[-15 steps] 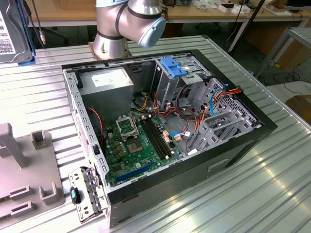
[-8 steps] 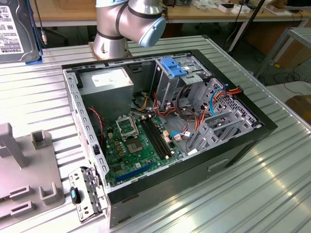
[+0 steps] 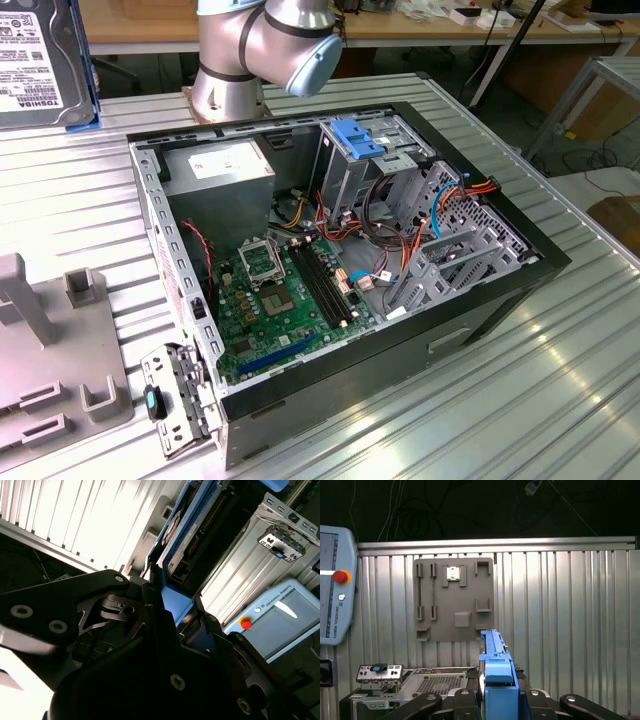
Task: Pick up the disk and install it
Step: 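Pick up the disk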
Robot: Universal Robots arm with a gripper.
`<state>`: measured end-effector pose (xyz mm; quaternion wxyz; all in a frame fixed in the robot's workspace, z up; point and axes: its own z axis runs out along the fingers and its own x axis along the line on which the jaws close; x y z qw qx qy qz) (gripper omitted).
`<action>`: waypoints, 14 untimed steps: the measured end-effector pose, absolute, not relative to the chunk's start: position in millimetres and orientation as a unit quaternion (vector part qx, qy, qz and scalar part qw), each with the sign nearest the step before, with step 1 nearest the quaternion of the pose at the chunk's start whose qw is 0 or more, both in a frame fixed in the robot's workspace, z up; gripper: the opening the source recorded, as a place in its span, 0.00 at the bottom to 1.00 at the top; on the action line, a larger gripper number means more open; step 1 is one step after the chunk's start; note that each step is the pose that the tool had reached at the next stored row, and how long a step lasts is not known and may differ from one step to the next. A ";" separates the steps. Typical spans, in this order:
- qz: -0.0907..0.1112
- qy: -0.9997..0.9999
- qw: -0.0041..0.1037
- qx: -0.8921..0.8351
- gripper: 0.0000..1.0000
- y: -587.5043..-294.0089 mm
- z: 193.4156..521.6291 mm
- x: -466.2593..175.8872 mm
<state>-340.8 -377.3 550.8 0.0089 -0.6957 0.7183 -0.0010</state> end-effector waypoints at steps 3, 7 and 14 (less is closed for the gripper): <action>-0.001 0.718 0.009 -0.696 0.37 -377.3 550.8 -333.4; -0.001 0.718 0.009 -0.696 0.37 -377.3 550.8 -327.0; -0.001 0.718 0.009 -0.696 0.37 -377.3 550.8 -317.2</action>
